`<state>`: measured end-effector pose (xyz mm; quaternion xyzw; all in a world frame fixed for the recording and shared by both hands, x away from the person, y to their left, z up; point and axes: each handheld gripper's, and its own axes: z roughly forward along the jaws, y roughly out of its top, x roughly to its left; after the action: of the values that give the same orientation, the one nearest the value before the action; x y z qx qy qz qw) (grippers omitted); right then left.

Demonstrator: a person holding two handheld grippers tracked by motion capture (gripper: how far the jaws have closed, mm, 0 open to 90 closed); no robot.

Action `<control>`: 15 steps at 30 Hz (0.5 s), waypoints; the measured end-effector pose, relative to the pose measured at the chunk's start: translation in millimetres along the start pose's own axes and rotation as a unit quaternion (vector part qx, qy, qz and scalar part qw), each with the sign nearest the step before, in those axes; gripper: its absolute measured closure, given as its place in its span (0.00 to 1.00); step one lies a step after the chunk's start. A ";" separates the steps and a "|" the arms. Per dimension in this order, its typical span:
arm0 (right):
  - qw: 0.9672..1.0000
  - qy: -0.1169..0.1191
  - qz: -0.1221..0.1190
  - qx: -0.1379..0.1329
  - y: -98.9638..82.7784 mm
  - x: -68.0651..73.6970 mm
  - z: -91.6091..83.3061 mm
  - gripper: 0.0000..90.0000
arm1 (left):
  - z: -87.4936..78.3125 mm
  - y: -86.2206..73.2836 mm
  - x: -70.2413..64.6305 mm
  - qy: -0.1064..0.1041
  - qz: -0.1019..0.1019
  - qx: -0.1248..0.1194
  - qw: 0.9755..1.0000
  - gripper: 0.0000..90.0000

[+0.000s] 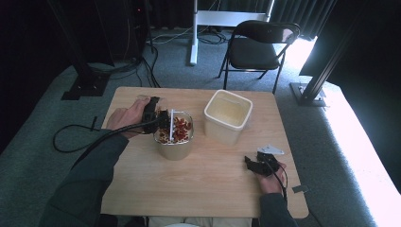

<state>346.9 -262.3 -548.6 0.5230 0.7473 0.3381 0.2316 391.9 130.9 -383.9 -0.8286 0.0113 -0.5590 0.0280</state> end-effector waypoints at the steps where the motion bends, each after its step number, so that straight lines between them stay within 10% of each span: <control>1: 1.000 0.000 0.000 0.000 0.0 0.0 0.0 0.39 | -0.6 0.6 -0.8 0.004 0.006 0.005 1.000 0.40; 15: 1.000 0.000 0.000 0.000 0.0 0.0 0.0 0.39 | -2.1 6.5 -5.1 0.018 0.036 0.006 0.999 0.40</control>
<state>346.9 -262.3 -548.6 0.5230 0.7474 0.3380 0.2316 388.2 124.6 -388.2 -0.8172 0.0388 -0.5726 0.0526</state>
